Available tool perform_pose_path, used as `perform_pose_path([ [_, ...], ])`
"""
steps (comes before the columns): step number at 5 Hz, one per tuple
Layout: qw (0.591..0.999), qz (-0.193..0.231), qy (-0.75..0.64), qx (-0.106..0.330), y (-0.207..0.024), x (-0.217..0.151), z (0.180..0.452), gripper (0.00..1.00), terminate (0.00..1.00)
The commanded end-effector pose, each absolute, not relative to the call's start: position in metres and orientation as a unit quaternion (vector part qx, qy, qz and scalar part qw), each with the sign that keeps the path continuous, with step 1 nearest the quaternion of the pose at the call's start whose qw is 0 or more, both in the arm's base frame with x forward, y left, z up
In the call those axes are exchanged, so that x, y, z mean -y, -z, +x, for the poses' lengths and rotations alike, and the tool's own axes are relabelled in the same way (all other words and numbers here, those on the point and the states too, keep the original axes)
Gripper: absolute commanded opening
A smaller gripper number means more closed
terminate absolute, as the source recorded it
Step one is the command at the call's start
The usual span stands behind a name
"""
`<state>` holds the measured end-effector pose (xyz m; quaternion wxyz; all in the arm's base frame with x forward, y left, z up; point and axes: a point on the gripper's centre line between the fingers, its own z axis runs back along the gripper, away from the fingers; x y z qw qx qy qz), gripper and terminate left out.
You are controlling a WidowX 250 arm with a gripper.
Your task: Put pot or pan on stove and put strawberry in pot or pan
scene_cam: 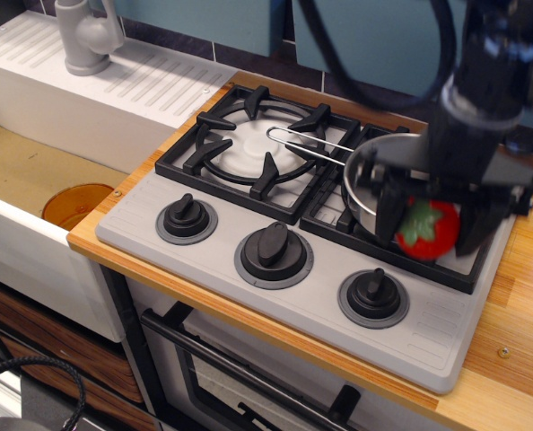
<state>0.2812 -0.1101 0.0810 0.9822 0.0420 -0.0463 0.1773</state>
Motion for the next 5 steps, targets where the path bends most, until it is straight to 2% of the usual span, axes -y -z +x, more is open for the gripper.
perform_pose_path([
  [1,0.982,0.019,-0.171,0.078,-0.106,0.090,0.322,0.00,0.00],
  [3,0.983,0.016,-0.165,0.086,-0.099,0.087,0.336,0.00,0.00],
  [4,0.984,0.026,-0.157,0.079,-0.107,0.087,0.336,1.00,0.00],
  [5,0.984,0.026,-0.161,0.077,-0.116,0.087,0.335,1.00,0.00],
])
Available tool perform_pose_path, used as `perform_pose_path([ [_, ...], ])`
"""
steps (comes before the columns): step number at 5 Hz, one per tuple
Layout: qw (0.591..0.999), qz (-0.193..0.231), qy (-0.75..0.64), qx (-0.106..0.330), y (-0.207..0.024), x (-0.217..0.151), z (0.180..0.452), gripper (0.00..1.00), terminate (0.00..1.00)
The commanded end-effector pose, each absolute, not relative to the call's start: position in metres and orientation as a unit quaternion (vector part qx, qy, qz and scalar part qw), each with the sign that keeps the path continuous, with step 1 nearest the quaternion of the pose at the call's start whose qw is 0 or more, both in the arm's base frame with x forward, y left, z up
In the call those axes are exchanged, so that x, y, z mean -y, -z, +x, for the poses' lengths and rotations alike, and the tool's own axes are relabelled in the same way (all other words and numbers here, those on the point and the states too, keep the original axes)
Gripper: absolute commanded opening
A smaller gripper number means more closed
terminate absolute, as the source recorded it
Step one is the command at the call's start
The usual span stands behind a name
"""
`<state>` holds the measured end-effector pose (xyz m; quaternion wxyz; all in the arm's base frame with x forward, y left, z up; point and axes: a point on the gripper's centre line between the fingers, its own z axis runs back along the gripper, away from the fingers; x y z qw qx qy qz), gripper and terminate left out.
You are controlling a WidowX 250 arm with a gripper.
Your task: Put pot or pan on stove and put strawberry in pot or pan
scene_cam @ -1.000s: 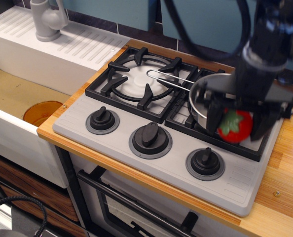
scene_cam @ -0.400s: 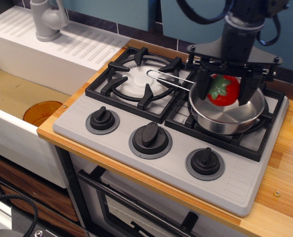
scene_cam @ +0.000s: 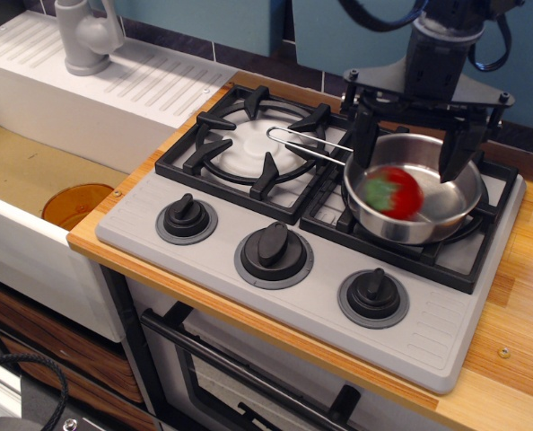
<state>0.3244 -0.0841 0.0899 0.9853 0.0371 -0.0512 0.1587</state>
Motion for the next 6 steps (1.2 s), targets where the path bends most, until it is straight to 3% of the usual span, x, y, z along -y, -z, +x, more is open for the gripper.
perform_pose_path([
  [1,0.985,0.023,-0.158,0.070,-0.123,0.089,0.334,1.00,0.00],
  [3,0.985,0.023,-0.162,0.046,-0.144,0.088,0.334,1.00,0.00],
  [5,0.986,0.020,-0.156,0.049,-0.142,0.090,0.336,1.00,0.00],
  [6,0.987,0.013,-0.150,0.048,-0.142,0.087,0.339,1.00,1.00],
])
